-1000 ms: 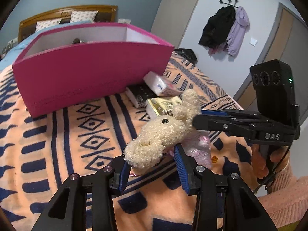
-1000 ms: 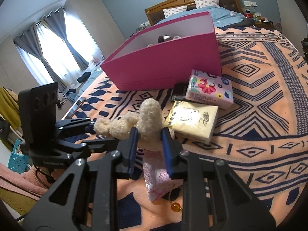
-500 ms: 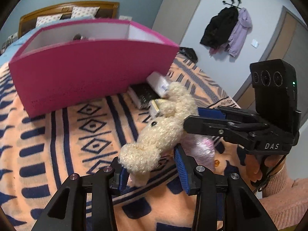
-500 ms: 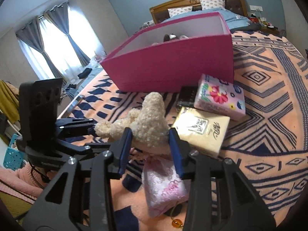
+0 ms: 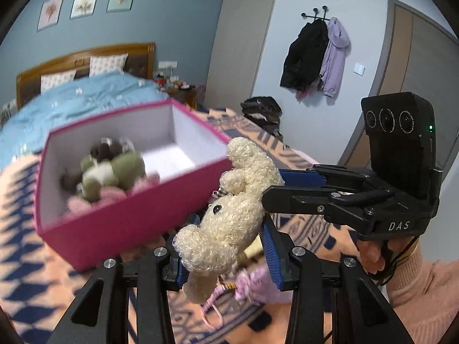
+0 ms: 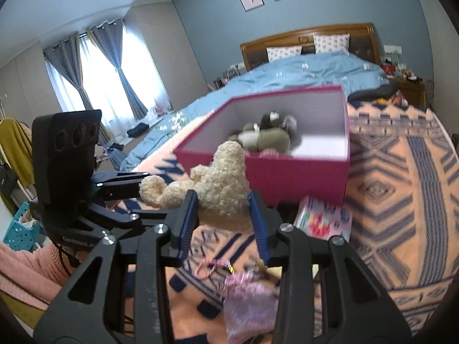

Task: Organize objects
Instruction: 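Carry the cream bunny into the magenta box and open the left gripper, then withdraw the left gripper from the magenta box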

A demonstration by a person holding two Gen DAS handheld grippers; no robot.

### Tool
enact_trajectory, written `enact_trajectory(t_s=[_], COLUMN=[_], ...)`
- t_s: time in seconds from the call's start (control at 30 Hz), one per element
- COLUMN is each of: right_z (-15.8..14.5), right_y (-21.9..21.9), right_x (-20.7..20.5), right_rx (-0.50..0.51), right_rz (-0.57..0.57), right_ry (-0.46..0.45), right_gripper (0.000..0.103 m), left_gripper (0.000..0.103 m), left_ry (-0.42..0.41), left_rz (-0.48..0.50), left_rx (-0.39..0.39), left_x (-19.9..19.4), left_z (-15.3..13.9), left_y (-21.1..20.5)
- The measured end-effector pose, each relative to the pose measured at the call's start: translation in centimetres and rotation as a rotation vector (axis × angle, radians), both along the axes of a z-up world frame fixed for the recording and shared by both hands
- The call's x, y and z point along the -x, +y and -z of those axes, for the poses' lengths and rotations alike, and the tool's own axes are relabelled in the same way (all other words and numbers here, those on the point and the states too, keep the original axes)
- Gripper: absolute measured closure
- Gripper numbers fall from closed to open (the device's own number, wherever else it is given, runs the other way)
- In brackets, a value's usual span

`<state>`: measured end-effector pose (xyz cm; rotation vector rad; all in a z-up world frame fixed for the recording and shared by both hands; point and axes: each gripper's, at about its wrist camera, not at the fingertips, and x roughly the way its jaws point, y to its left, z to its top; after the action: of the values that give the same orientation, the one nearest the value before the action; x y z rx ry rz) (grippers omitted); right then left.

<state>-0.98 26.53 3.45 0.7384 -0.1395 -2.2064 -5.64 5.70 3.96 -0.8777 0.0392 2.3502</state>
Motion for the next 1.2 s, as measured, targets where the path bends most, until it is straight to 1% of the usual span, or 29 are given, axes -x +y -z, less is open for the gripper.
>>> enact_trajectory(t_s=[0.13,0.27,0.33,0.4,0.43,0.53,0.67,0.77,0.87,0.97,1.03,1.07,1.1,1.13,1.2], right_z=[-2.1,-4.0,-4.8,-5.2,-5.2,-4.8,-3.5,-2.1,-1.0,-0.6,-0.6,-0.6,-0.6,-0.6,-0.7], right_y=[0.0,0.2,0.4,0.6,0.8,1.0,0.7,0.4,0.3,0.1,-0.2,-0.3,-0.4,-0.4,-0.5], right_x=[1.5,3.5,4.7,6.1,7.2,9.8,13.0,15.1,16.2,16.6,16.7,16.6,16.5,16.4,16.0], right_rx=[0.000,0.002,0.005,0.009,0.016,0.030,-0.005,-0.042,-0.061,-0.070,-0.107,-0.113,-0.109,-0.104,-0.107], right_rz=[0.010,0.037,0.050,0.062,0.069,0.084,0.104,0.120,0.134,0.145,0.173,0.172,0.162,0.159,0.158], right_ry=[0.052,0.089,0.100,0.098,0.086,0.047,-0.003,-0.042,-0.066,-0.079,-0.063,-0.056,-0.058,-0.060,-0.052], right_gripper=[0.064,0.064,0.063,0.063,0.064,0.064,0.064,0.064,0.064,0.064,0.064,0.064,0.064,0.064,0.064], left_gripper=[0.061,0.061,0.060,0.060,0.060,0.060,0.060,0.060,0.060,0.059,0.056,0.053,0.047,0.045,0.045], left_ry=[0.030,0.046,0.057,0.051,0.052,0.019,-0.037,-0.081,-0.129,-0.155,-0.165,-0.163,-0.149,-0.139,-0.123], left_rz=[-0.003,-0.009,-0.017,-0.024,-0.030,-0.045,-0.079,-0.108,-0.131,-0.160,-0.161,-0.163,-0.172,-0.176,-0.184], left_rx=[0.001,-0.001,0.017,0.031,0.038,0.056,0.084,0.098,0.104,0.143,0.151,0.152,0.159,0.165,0.174], left_x=[1.6,4.5,5.9,7.6,8.1,10.7,14.0,15.8,17.3,18.2,18.3,18.2,18.0,17.8,17.3], left_z=[-1.5,-3.1,-3.5,-3.6,-3.6,-2.9,-0.7,0.9,2.2,3.3,3.4,3.3,3.1,3.0,2.7], left_y=[0.6,0.9,1.3,1.7,1.8,2.2,2.5,2.6,2.6,2.9,3.0,3.1,3.1,3.1,3.1])
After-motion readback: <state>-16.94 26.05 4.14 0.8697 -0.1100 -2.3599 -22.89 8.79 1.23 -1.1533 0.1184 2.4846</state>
